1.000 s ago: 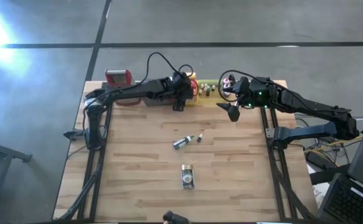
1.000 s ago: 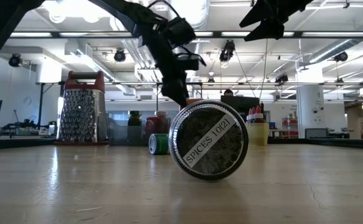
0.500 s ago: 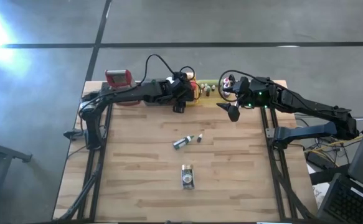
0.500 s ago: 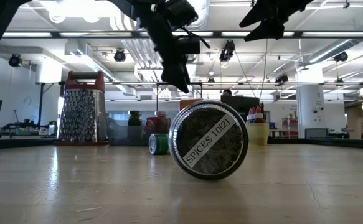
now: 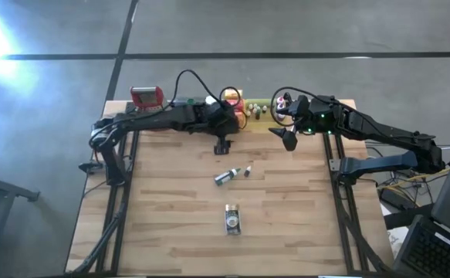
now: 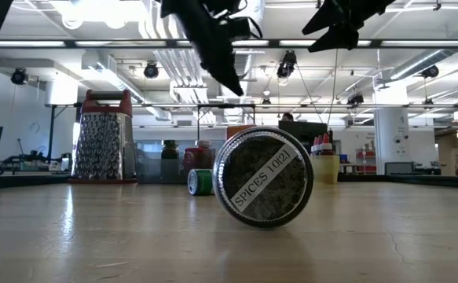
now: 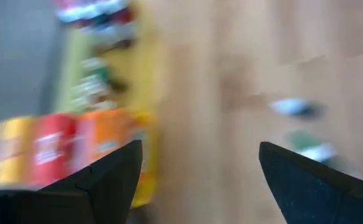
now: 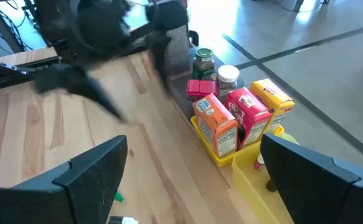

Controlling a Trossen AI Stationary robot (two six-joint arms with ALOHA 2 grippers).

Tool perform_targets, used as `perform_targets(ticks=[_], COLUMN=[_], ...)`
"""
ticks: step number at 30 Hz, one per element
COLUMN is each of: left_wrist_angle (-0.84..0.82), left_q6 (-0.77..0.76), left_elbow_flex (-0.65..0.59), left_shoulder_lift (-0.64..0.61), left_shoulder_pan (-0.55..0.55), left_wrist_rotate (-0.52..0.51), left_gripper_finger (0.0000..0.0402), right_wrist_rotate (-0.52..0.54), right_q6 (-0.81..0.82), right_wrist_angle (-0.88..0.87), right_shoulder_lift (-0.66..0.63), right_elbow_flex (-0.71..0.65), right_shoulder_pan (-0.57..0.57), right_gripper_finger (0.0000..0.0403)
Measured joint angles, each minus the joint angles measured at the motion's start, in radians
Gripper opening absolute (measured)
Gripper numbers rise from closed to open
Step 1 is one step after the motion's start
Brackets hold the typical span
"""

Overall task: Pick & Place Kitchen Items
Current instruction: Put the gold seasoning bottle into the black bin

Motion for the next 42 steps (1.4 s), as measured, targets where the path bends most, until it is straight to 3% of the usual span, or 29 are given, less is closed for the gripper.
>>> perform_targets(ticks=[5,7,32,42], left_wrist_angle=[-0.081,-0.096,-0.09,0.178], left_q6=[0.025,0.076,0.555,0.612], left_elbow_flex=[0.002,0.002,-0.03,-0.224], left_shoulder_lift=[-0.015,-0.015,-0.006,-0.006], left_shoulder_pan=[-0.014,-0.032,-0.261,-0.263], left_wrist_rotate=[0.373,0.451,0.57,0.742], left_gripper_finger=[0.0326,0.0326,0.0326,0.0325], right_wrist_rotate=[0.0,0.0,0.0,0.0], right_q6=[0.0,0.0,0.003,0.004], right_wrist_angle=[0.0,0.0,0.0,0.0], right_shoulder_lift=[0.0,0.0,0.0,0.0], right_elbow_flex=[0.0,0.0,0.0,0.0], right_shoulder_pan=[0.0,0.0,0.0,0.0], right_gripper_finger=[0.0364,0.0364,0.0363,0.0363])
